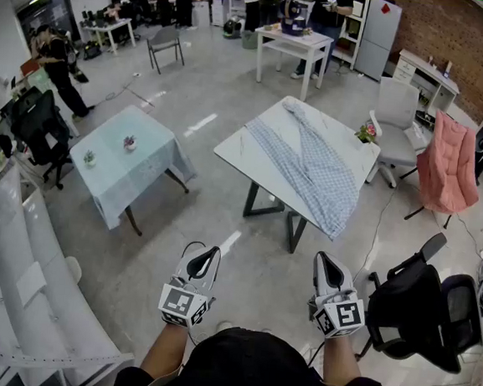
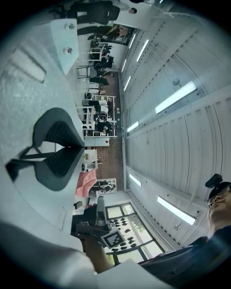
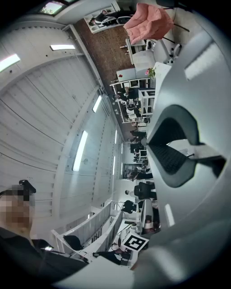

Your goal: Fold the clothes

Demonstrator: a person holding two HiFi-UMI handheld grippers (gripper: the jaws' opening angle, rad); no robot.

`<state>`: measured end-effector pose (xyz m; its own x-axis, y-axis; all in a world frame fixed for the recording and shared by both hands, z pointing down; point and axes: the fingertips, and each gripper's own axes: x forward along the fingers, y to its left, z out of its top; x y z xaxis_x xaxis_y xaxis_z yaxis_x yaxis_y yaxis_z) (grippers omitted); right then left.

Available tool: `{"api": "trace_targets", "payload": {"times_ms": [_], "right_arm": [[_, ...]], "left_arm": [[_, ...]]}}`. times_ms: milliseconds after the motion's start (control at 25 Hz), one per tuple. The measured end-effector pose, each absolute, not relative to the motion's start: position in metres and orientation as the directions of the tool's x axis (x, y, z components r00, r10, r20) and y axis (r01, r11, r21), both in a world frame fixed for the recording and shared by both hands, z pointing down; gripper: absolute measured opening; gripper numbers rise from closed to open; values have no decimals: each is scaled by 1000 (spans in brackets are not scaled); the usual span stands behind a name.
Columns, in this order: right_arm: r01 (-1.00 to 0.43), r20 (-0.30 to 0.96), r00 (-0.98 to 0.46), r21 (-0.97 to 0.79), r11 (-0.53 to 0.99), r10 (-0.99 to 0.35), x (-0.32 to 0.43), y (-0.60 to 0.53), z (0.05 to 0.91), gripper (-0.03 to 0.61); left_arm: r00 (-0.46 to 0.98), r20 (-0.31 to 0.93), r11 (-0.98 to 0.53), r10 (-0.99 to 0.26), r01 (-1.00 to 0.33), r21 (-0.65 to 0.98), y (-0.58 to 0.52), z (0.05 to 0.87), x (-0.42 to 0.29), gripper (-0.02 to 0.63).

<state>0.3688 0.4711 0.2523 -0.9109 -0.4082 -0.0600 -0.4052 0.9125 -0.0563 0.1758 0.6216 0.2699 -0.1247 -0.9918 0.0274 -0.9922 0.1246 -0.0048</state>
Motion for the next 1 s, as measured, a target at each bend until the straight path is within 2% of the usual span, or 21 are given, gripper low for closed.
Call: {"api": "trace_targets", "payload": {"times_ms": [720,760,800,880,960,1000], "right_arm": [[-404,-61,-910,-102,909,-411,398,463,254,3],[-398,-63,-912,-86,913,-404,398,464,253,27],[-388,-66,-917,-75,918,-393,397,464,252,97],[-365,-75,-926,-62,929,-369,397,463,249,165],[-351,-86,-931,-48,935,-354,400,462,246,277],[-348,-92,-932,-41,937,-350,402,461,245,318]], "left_arm": [[-115,48,116,-992,-993,19,615,277,203,3],[-119,41,120,-992,-993,16,612,276,204,4],[-121,33,122,-992,-992,17,609,273,205,11],[-122,24,123,-992,-992,27,600,267,209,118],[-136,24,137,-990,-990,31,593,266,213,312],[-147,24,148,-989,-988,35,590,265,214,359]]}}
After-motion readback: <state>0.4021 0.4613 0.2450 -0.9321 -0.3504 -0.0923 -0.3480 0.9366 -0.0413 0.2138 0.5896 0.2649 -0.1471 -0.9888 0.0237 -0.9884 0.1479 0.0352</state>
